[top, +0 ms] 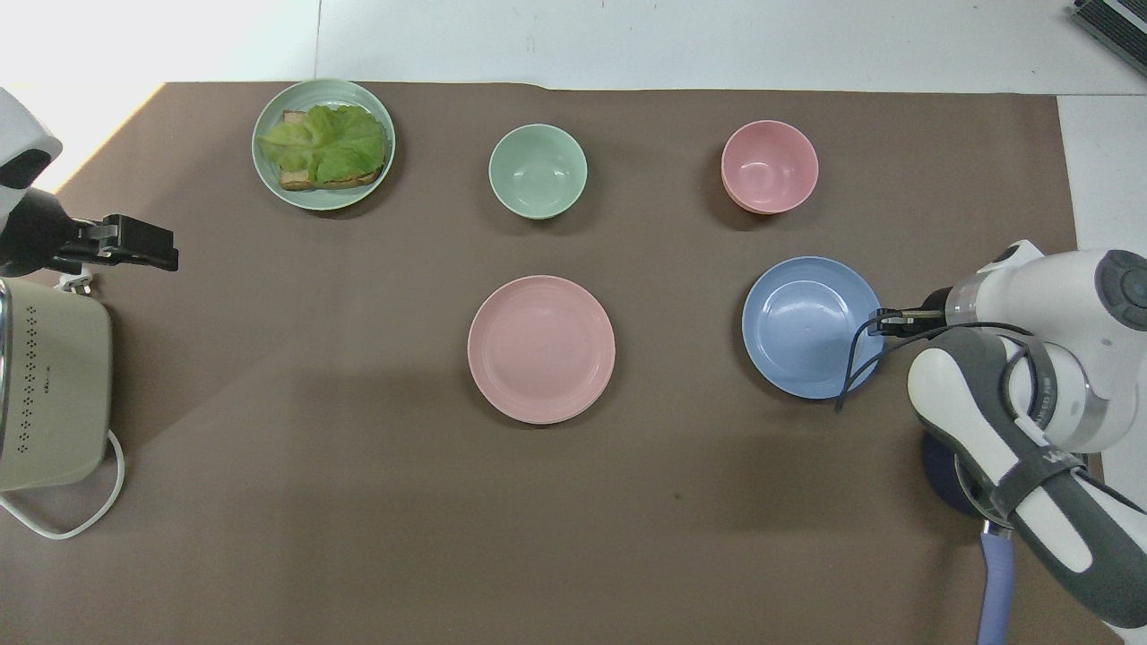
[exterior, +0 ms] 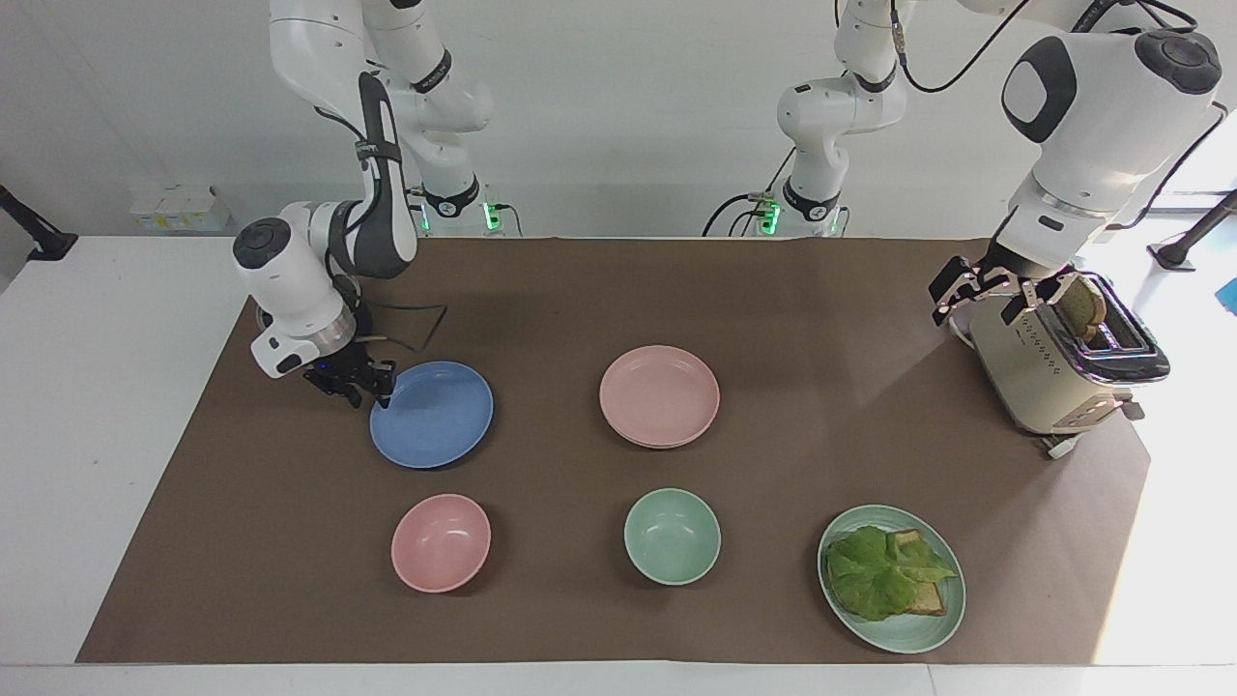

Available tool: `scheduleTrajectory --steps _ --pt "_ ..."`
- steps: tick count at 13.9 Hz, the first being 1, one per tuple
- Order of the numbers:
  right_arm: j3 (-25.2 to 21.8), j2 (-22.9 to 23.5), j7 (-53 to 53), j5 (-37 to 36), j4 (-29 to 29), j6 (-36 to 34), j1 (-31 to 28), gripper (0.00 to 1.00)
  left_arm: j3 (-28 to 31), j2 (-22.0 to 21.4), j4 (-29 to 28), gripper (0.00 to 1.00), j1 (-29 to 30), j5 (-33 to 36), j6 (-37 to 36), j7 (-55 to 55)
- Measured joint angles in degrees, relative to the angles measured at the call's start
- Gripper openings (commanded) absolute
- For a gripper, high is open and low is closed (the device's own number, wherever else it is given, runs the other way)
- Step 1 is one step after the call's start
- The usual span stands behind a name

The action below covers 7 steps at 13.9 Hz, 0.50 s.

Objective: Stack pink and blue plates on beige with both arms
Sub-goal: 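Reach the right gripper to the blue plate rim and grasp it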

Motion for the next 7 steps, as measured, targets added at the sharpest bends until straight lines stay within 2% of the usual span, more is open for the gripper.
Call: scheduleTrajectory --steps 2,3,7 --pt "-0.05 0.89 -1.28 2.76 -0.11 0.12 -0.68 0.24 3.27 0.0 0.0 1.0 -3.15 0.0 0.0 0.0" --pt "0.01 1.2 -1.34 4.41 -0.13 0.19 -0.63 0.22 4.75 0.0 0.0 1.0 -4.75 0.0 0.0 0.0" --pt "0.21 1.36 -1.38 8.73 -0.13 0.24 -0.57 0.0 10.69 -0.01 0.03 1.0 -10.77 0.0 0.05 0.0"
